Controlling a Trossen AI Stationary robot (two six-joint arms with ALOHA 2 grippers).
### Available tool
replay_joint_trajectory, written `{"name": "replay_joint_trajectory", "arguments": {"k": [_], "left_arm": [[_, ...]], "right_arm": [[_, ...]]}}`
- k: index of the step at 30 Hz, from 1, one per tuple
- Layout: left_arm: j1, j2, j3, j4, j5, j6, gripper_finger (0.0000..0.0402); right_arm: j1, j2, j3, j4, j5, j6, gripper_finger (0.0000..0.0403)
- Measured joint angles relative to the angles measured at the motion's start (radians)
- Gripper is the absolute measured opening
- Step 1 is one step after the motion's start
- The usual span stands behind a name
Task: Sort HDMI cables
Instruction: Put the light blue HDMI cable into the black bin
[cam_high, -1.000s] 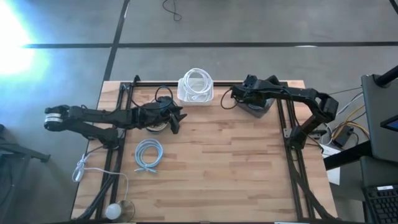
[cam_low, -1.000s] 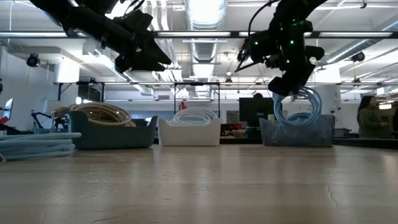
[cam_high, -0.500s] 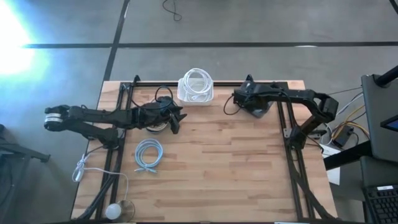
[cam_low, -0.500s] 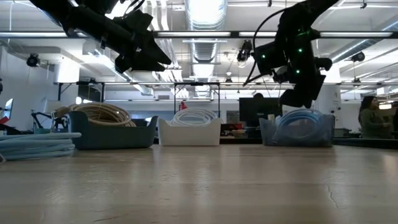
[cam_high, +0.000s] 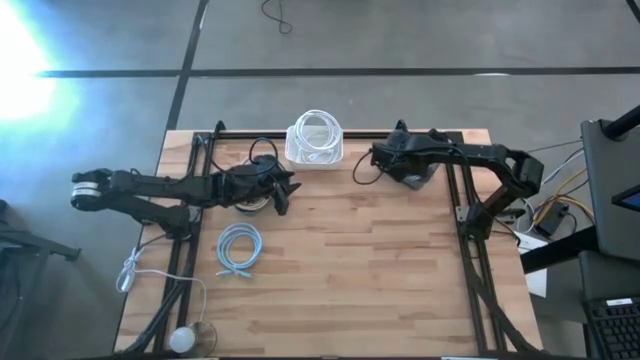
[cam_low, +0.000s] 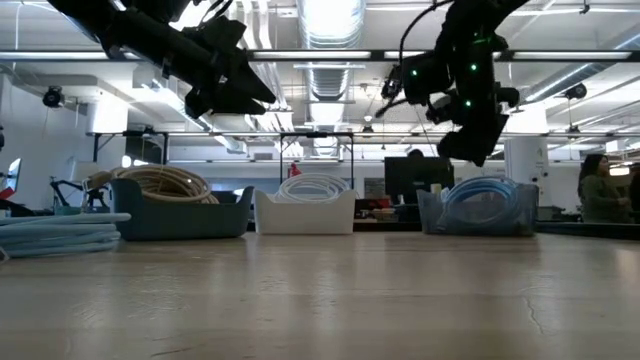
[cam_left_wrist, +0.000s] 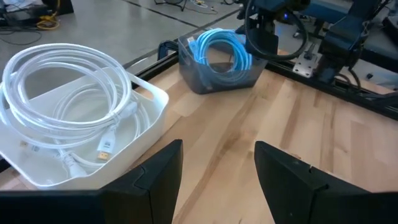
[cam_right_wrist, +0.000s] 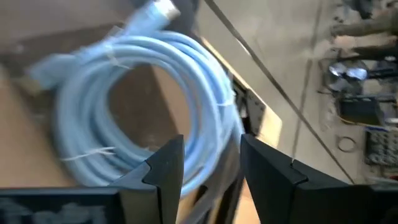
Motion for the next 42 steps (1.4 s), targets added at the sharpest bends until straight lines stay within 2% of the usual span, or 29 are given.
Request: {"name": "replay_joint_trajectory", "arguments": {"k": [3, 8, 16, 23, 28, 36, 42], "left_arm": [[-0.001, 0.000, 0.000, 0.015, 0.040, 0.006, 0.0204], [-0.007, 0.000, 0.000, 0.061, 0.198, 0.043, 0.0204], [-0.032, 0.000, 0.000, 0.076, 0.383, 0.057, 0.0204], [-0.076, 0.000, 0.000, 0.075, 0.399, 0.072, 0.0204], [-0.108, 0.000, 0.000, 0.075, 0.400, 0.072, 0.0204], [-0.208, 0.000, 0.000, 0.068, 0.439, 0.114, 0.0204], [-0.251, 0.000, 0.007, -0.047, 0.442, 0.235, 0.0204]], "right_arm": [[0.038, 0.000, 0.027, 0.005, -0.045, -0.001, 0.0148], [0.137, 0.000, 0.061, 0.014, -0.106, -0.024, 0.0139], [0.343, 0.000, 0.120, 0.021, -0.118, -0.005, 0.0124], [0.484, 0.000, 0.157, 0.039, -0.249, -0.070, 0.0123], [0.535, -0.027, 0.135, 0.183, -0.386, -0.192, 0.0123], [0.538, -0.139, -0.019, 0.542, -0.529, -0.363, 0.0123], [0.538, -0.321, -0.167, 0.688, -0.537, -0.370, 0.0123]]}}
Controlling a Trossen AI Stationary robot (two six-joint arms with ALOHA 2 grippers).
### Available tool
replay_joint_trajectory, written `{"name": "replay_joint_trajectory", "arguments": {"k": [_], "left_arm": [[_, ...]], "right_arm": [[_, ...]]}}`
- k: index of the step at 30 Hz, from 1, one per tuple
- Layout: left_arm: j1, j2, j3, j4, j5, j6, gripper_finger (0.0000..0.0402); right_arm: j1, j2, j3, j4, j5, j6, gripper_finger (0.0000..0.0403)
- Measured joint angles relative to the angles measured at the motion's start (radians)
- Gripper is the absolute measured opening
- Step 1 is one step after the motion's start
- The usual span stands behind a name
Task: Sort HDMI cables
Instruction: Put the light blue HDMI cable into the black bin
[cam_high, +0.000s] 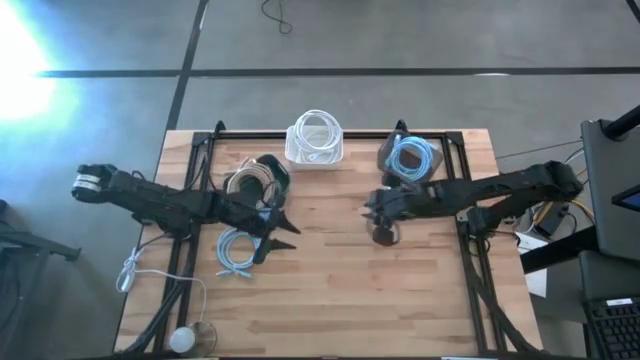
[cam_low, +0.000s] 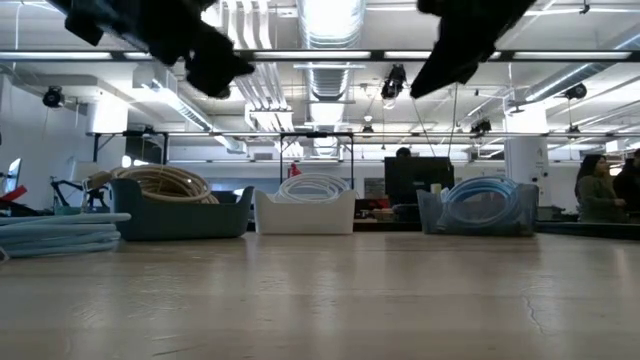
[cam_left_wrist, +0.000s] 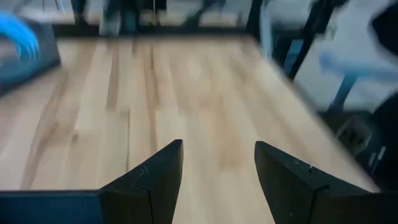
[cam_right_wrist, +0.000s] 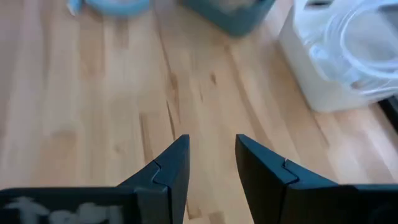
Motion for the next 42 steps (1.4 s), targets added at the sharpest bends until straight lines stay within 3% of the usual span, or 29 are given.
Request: {"name": "replay_joint_trajectory", "arguments": {"k": [9, 15, 23, 32, 42], "left_arm": [[0.000, 0.000, 0.033, -0.597, -0.126, -0.050, 0.0204], [0.000, 0.000, -0.010, -0.789, -0.166, 0.024, 0.0204], [0.001, 0.005, -0.025, -0.741, -0.311, 0.119, 0.0204], [0.000, 0.010, -0.070, -0.724, -0.199, 0.152, 0.0204], [0.000, 0.009, -0.181, -0.589, -0.200, 0.159, 0.0204]], "right_arm": [[0.002, -0.271, -0.301, 0.391, -0.004, 0.002, 0.0123], [0.002, -0.307, -0.454, 0.638, -0.023, 0.017, 0.0123], [0.003, -0.298, -0.482, 0.712, -0.027, 0.018, 0.0123], [0.003, -0.299, -0.460, 0.712, -0.047, -0.012, 0.0123], [0.003, -0.299, -0.461, 0.712, -0.049, -0.010, 0.0123]]}}
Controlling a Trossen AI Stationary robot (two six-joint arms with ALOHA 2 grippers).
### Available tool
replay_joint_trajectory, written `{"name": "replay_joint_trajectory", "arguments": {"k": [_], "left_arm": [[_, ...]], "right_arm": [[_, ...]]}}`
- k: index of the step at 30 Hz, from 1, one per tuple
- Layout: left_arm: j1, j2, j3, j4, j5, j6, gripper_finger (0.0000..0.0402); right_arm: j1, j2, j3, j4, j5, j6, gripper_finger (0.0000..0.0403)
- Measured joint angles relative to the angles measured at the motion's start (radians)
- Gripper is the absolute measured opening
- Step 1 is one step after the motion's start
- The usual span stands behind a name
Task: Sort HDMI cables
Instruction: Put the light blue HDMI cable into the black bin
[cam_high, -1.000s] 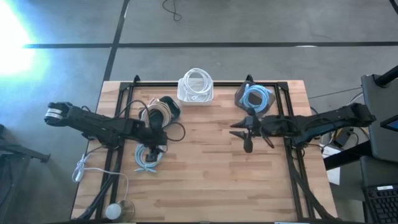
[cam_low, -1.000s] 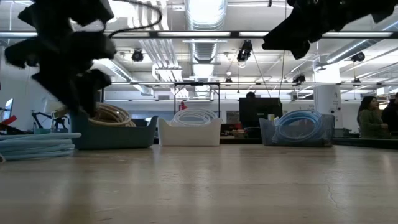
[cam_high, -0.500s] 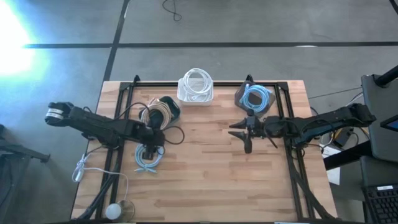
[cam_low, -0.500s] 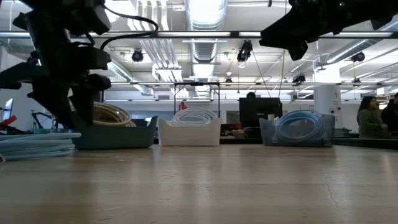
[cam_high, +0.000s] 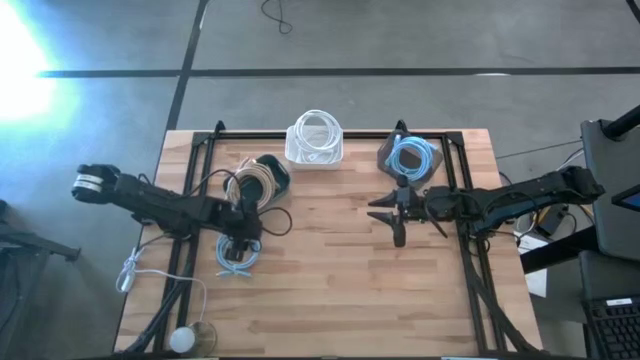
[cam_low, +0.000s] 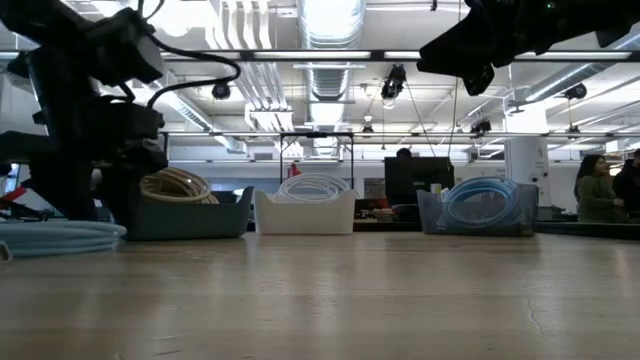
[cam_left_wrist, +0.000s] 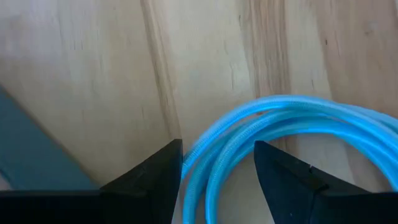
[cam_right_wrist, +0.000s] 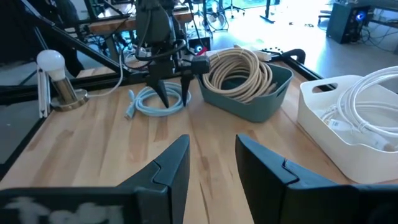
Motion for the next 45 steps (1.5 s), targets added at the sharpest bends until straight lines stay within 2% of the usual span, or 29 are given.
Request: {"name": "replay_joint_trajectory", "arguments": {"k": [4, 14, 19, 24, 28, 31, 35, 38, 45], "left_arm": [[0.000, -0.002, -0.045, 0.051, 0.003, -0.029, 0.0204], [0.000, -0.001, -0.049, 0.065, 0.013, -0.041, 0.0195], [0.001, 0.028, -0.055, 0.150, 0.030, -0.043, 0.0145], [0.002, 0.128, -0.054, 0.269, 0.041, -0.054, 0.0078], [0.002, 0.224, -0.056, 0.411, 0.037, -0.054, 0.0035], [0.002, 0.271, -0.042, 0.550, 0.021, -0.055, 0.0019], [0.002, 0.299, 0.016, 0.601, -0.059, -0.021, 0.0022], [0.002, 0.306, 0.088, 0.606, -0.164, 0.049, 0.0033], [0.001, 0.350, 0.238, 0.611, -0.416, 0.212, 0.0026]], "right_arm": [[0.000, 0.000, 0.000, 0.000, 0.000, 0.002, 0.0123], [0.000, 0.000, 0.000, 0.000, 0.000, 0.002, 0.0123], [0.000, 0.000, 0.000, 0.000, 0.000, 0.002, 0.0123], [0.000, 0.000, -0.001, 0.000, 0.000, 0.002, 0.0123], [0.000, 0.000, -0.001, 0.000, 0.000, 0.002, 0.0123], [0.000, 0.000, -0.001, 0.000, 0.001, 0.005, 0.0123], [0.000, 0.000, -0.001, 0.002, 0.004, 0.028, 0.0123], [0.000, 0.020, -0.001, 0.034, 0.020, 0.043, 0.0123], [-0.001, 0.180, -0.001, 0.274, 0.034, 0.007, 0.0123]]}}
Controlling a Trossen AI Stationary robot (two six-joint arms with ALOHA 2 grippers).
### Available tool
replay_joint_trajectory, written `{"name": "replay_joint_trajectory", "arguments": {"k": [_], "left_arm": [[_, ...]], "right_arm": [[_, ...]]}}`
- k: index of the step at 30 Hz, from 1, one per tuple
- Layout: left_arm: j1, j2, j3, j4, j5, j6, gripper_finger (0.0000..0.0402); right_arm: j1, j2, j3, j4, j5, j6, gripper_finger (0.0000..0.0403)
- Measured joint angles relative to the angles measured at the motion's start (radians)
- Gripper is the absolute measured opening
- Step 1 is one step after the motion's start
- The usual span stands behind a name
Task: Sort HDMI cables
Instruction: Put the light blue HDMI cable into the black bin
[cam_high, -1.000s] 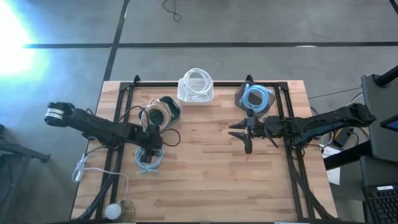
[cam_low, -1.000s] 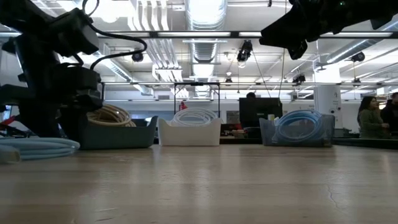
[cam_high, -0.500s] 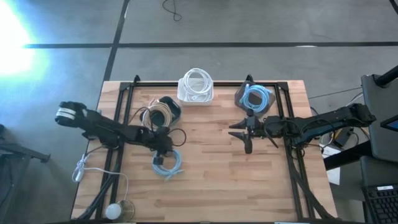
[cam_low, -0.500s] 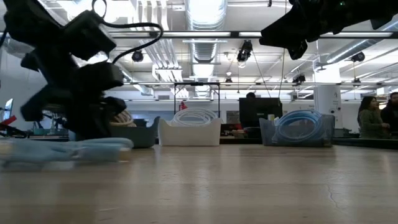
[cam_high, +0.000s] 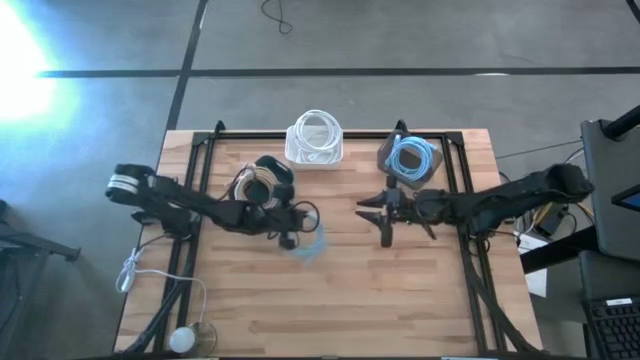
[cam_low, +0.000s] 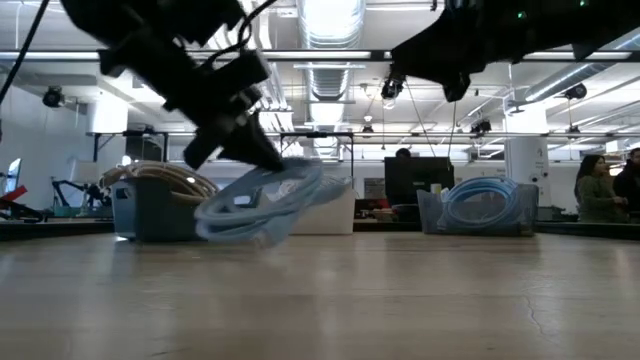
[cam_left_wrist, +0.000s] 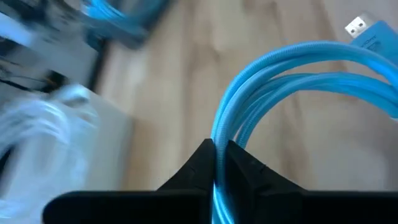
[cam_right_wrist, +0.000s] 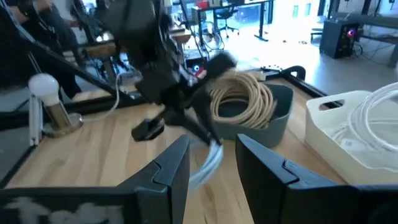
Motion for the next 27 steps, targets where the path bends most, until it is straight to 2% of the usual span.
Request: {"name": "replay_joint_trajectory", "arguments": {"k": [7, 9, 16, 19, 23, 27], "left_arm": [[-0.001, 0.064, 0.107, -0.001, -0.092, 0.106, 0.0031], [-0.001, 0.073, 0.123, 0.002, -0.096, 0.109, 0.0032], [-0.006, 0.062, 0.133, 0.008, -0.109, 0.111, 0.0029], [-0.017, 0.053, 0.135, 0.008, -0.139, 0.117, 0.0029], [-0.041, 0.053, 0.139, 0.009, -0.170, 0.161, 0.0029], [-0.079, 0.053, 0.138, 0.018, -0.255, 0.202, 0.0030]], "right_arm": [[-0.010, 0.194, 0.099, -0.001, -0.001, -0.019, 0.0123], [-0.010, 0.246, 0.156, -0.059, -0.004, -0.019, 0.0123], [-0.009, 0.397, 0.382, -0.426, 0.011, 0.034, 0.0123], [-0.014, 0.447, 0.455, -0.464, 0.053, 0.103, 0.0123], [-0.021, 0.497, 0.534, -0.505, 0.050, 0.143, 0.0123], [-0.033, 0.518, 0.601, -0.599, 0.052, 0.168, 0.0123]]}}
